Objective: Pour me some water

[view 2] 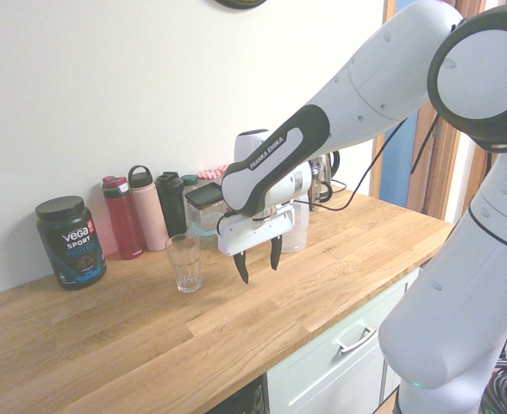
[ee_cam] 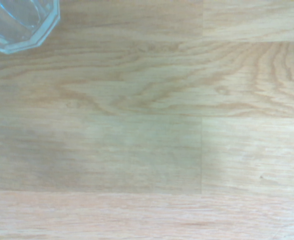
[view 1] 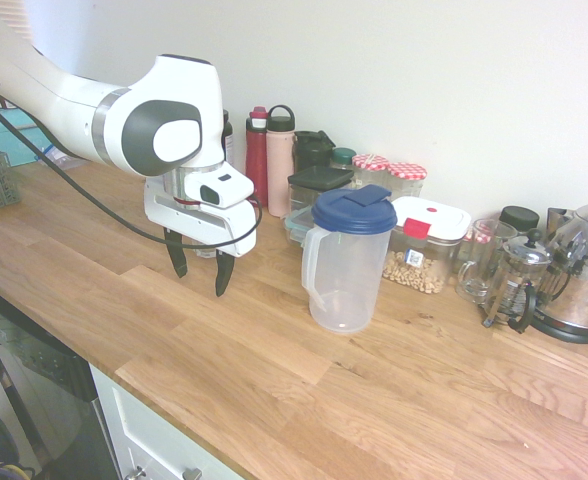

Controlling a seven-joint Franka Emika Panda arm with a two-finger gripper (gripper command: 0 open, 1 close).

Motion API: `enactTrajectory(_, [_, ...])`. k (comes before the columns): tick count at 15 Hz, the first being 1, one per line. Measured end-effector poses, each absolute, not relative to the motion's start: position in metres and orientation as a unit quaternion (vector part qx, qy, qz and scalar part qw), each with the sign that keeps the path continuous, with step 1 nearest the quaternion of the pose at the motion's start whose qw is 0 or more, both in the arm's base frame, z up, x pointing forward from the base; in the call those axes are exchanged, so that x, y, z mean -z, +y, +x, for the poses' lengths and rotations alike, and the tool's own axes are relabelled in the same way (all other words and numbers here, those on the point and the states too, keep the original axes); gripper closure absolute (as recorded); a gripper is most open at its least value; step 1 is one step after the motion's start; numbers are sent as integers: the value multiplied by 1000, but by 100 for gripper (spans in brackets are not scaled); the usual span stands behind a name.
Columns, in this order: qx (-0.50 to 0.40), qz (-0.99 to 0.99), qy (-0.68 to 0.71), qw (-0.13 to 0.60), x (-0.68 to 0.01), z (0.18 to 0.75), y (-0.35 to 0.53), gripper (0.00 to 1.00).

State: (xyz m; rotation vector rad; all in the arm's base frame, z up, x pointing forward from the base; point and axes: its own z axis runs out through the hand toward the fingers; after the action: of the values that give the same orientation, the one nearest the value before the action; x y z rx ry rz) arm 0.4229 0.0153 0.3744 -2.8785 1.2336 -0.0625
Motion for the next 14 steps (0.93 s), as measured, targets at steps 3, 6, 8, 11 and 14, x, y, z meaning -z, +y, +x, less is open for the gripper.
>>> enactTrajectory(3, [22, -915, 402, 11, -379, 424, 15, 0])
enactTrajectory(6, [67, -905, 420, 23, -437, 419, 6, 0])
enactTrajectory(8, [120, -890, 437, 39, -491, 401, -14, 0])
enactTrajectory(11, [194, -867, 456, 55, -544, 377, -47, 0])
enactTrajectory(14, [227, -850, 471, 65, -553, 362, -83, 0])
